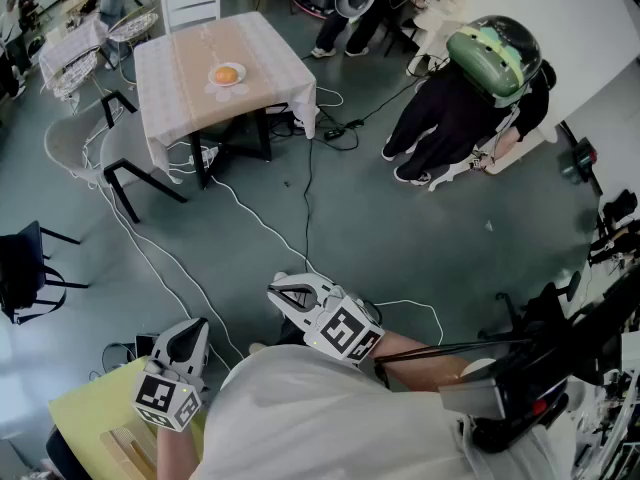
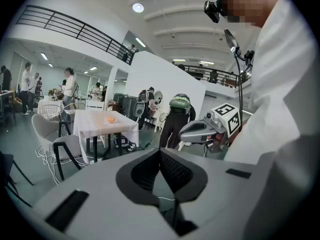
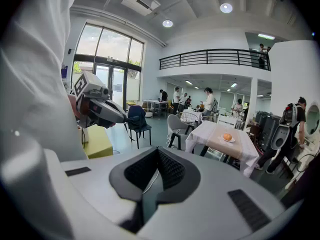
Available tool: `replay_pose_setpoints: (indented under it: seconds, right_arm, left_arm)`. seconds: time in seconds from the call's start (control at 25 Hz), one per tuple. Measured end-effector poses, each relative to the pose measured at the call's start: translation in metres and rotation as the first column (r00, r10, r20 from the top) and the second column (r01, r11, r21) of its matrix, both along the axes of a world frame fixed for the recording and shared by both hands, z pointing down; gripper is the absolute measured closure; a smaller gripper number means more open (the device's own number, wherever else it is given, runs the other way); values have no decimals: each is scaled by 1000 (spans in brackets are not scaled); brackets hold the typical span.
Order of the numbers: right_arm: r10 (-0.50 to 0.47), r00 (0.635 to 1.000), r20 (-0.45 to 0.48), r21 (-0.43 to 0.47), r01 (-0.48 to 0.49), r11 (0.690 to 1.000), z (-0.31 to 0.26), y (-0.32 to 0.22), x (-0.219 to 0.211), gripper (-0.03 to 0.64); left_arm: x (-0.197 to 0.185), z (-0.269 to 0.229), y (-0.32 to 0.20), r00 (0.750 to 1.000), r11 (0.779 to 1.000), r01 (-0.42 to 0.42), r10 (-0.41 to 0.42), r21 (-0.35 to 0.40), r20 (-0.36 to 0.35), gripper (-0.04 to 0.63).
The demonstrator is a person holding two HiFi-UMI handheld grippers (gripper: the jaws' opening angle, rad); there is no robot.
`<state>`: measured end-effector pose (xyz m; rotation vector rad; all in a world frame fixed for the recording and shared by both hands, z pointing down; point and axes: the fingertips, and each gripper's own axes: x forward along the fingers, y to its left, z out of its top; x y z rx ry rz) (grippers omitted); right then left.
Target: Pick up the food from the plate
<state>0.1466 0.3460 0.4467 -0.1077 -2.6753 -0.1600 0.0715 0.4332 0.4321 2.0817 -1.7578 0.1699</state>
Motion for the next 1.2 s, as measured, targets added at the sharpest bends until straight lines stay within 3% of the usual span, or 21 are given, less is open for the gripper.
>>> replay_pose_setpoints:
  seconds: [0.32, 0.6, 0.92, 1.04, 1.2]
  right_arm:
    - [-37, 999, -27, 5, 37, 999, 7, 2, -12, 604]
    - [-74, 997, -16, -14, 74, 997, -5, -16, -27, 603]
    - [-74, 997, 9, -8, 74, 997, -13, -109, -77, 597]
    - [-66, 998, 19, -2, 66, 998, -17, -153, -90, 514]
    - [-17, 1000, 21, 2, 17, 1000, -16, -220, -89, 514]
  left_arm:
    - [-12, 10, 13, 999, 999, 49, -49, -21, -12, 586]
    - [-23, 11, -13, 998, 998, 56, -56, -31, -17, 586]
    - [-78, 2, -102, 995, 994, 99, -99, -36, 8, 586]
    - [-93, -4, -144, 995, 994, 101, -100, -36, 17, 586]
    - [-106, -8, -210, 997, 997, 65, -64, -30, 31, 577]
